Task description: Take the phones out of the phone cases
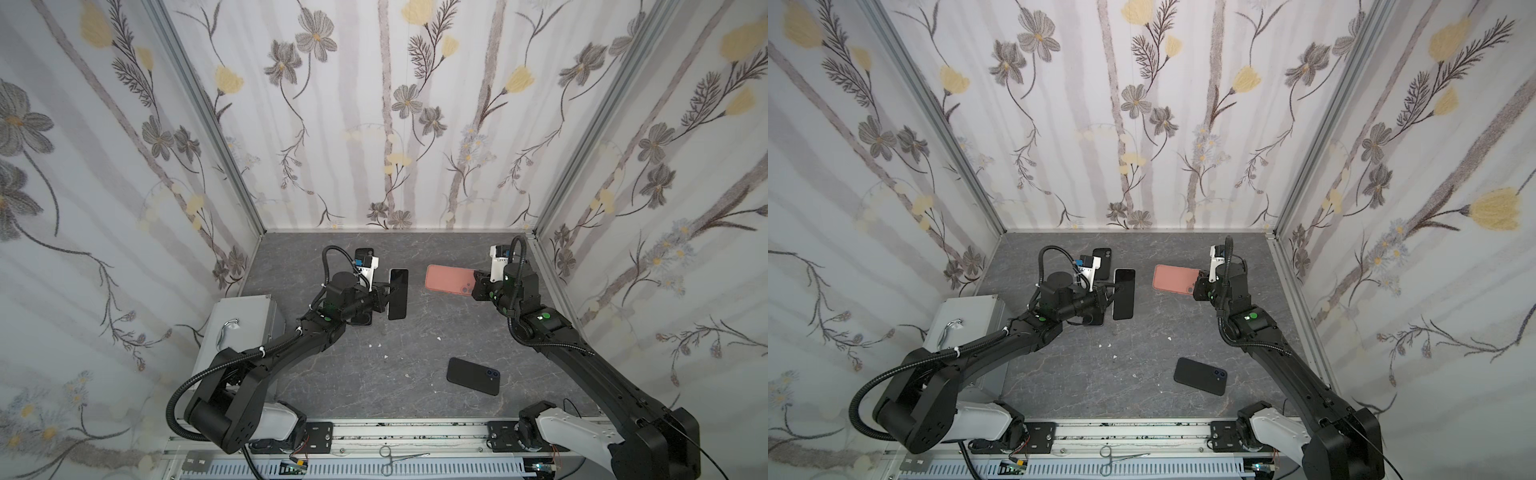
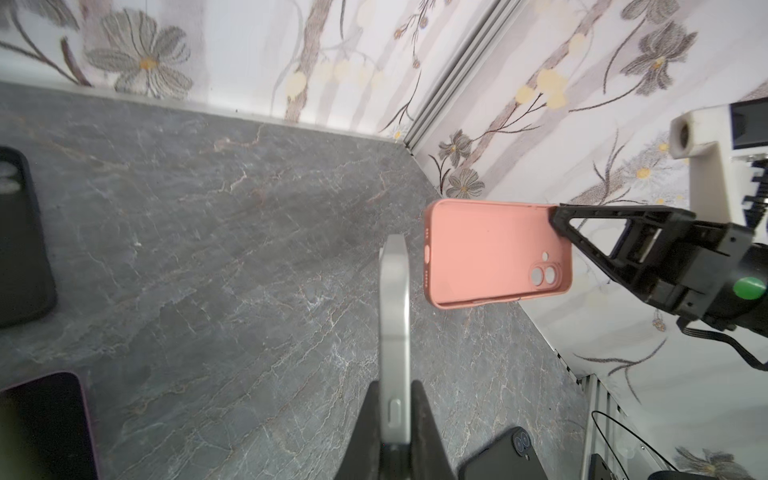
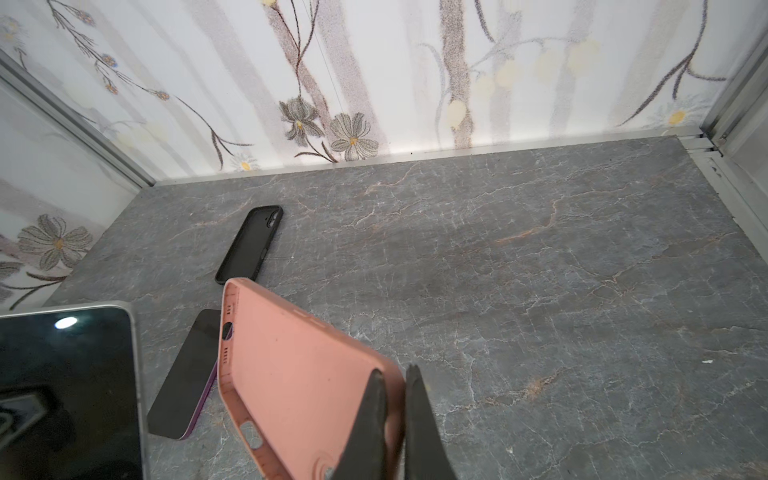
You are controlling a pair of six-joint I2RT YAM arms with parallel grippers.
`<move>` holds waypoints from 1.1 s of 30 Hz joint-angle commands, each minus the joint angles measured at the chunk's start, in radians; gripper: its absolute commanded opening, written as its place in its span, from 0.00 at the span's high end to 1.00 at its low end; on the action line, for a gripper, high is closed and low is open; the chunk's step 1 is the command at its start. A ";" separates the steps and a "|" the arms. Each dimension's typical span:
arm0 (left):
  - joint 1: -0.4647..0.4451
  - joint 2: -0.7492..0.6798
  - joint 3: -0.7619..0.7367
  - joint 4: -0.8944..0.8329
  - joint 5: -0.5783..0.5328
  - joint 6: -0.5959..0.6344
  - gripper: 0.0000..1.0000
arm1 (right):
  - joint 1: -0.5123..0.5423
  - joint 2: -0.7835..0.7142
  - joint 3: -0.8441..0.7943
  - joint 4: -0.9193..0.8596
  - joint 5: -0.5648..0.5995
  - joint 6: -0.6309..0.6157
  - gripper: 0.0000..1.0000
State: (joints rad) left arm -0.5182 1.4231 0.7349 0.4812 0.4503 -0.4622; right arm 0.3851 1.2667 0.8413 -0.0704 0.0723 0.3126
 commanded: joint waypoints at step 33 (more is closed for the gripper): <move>0.100 0.508 0.306 -0.184 0.054 -0.071 1.00 | 0.070 0.353 0.170 -0.073 0.137 -0.030 1.00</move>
State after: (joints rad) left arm -0.4206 1.9175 1.0271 0.3016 0.5106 -0.5350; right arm 0.4534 1.5860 0.9920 -0.1246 0.1486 0.2829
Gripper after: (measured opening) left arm 0.085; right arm 0.058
